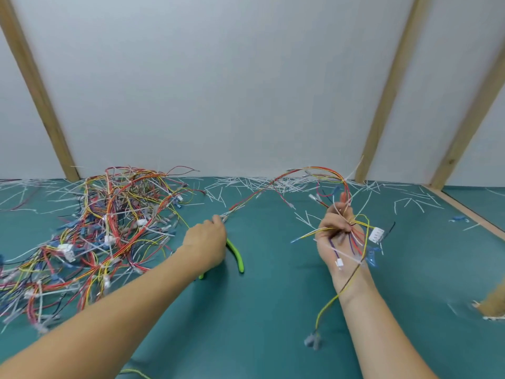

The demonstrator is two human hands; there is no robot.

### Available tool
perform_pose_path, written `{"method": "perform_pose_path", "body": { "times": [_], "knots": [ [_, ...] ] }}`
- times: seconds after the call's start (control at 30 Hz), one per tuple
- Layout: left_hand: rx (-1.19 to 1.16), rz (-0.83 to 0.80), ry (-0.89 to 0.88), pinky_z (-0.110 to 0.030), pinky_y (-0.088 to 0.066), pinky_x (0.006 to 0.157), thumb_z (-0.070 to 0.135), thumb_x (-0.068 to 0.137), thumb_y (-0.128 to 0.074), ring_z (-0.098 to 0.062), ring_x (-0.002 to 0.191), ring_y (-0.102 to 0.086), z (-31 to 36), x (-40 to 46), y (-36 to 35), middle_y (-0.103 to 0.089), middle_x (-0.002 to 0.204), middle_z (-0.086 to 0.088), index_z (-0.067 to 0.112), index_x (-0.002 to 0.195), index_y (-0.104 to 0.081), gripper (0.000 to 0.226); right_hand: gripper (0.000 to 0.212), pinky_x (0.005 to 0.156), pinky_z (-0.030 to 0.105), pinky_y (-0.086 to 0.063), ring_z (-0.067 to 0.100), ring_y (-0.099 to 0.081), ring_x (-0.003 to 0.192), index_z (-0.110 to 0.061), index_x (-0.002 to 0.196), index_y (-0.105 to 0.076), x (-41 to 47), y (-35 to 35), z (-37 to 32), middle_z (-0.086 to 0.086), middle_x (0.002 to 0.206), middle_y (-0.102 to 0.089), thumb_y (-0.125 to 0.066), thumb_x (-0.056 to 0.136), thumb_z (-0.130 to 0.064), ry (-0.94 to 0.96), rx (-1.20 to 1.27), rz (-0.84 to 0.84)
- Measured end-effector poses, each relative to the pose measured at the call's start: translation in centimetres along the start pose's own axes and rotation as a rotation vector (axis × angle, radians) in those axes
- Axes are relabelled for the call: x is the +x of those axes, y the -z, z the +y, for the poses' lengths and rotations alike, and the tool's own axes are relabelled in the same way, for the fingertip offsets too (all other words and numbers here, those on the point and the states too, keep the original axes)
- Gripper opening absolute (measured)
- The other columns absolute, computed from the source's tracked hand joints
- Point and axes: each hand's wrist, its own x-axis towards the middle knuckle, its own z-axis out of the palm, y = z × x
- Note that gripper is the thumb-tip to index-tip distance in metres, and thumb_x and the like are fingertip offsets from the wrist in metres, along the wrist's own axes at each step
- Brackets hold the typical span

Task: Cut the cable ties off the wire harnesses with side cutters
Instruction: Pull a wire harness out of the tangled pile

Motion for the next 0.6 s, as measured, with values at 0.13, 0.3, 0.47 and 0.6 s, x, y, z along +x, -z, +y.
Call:
{"method": "perform_pose_path", "body": {
  "times": [0.13, 0.3, 0.47, 0.6],
  "knots": [
    [0.083, -0.079, 0.036, -0.034, -0.043, 0.077, 0.018, 0.098, -0.039, -0.030, 0.110, -0.062, -1.1, -0.1, 0.4, -0.064, 0.119, -0.009, 0.011, 0.113, -0.057, 0.024, 0.031, 0.039, 0.011, -0.038, 0.006, -0.040, 0.035, -0.013, 0.111, -0.067, -0.1, -0.4, 0.7, -0.003, 0.073, -0.058, -0.039, 0.111, -0.026, -0.010, -0.122, -0.013],
    [-0.012, 0.066, -0.133, -0.031, -0.036, 0.067, 0.029, 0.098, -0.043, -0.035, 0.100, -0.066, 2.2, -1.0, 1.0, -0.070, 0.105, -0.009, 0.019, 0.070, -0.037, 0.030, 0.026, 0.040, 0.009, -0.036, 0.005, -0.039, 0.034, -0.017, 0.112, -0.067, 0.8, -0.2, 1.3, -0.002, 0.072, -0.064, -0.045, 0.104, -0.026, -0.006, -0.248, -0.034],
    [-0.346, 0.034, -0.236, -0.034, -0.040, 0.064, 0.042, 0.100, -0.041, -0.039, 0.085, -0.061, 7.0, -1.5, 1.5, -0.065, 0.087, -0.013, 0.014, 0.078, -0.052, 0.038, 0.018, 0.035, 0.011, -0.036, 0.003, -0.036, 0.031, -0.021, 0.104, -0.071, 0.9, -1.1, 2.0, -0.002, 0.067, -0.064, -0.063, 0.089, -0.016, 0.039, -0.428, -0.011],
    [-1.046, 0.030, -0.161, -0.031, -0.047, 0.063, 0.035, 0.104, -0.038, -0.023, 0.073, -0.069, 5.4, -1.6, 2.7, -0.075, 0.081, -0.002, 0.017, 0.088, -0.067, 0.038, 0.034, 0.034, 0.016, -0.037, 0.007, -0.047, 0.034, -0.018, 0.101, -0.066, 0.9, -1.2, 2.9, -0.002, 0.073, -0.062, -0.040, 0.110, -0.040, 0.288, -0.717, 0.251]
  ]
}}
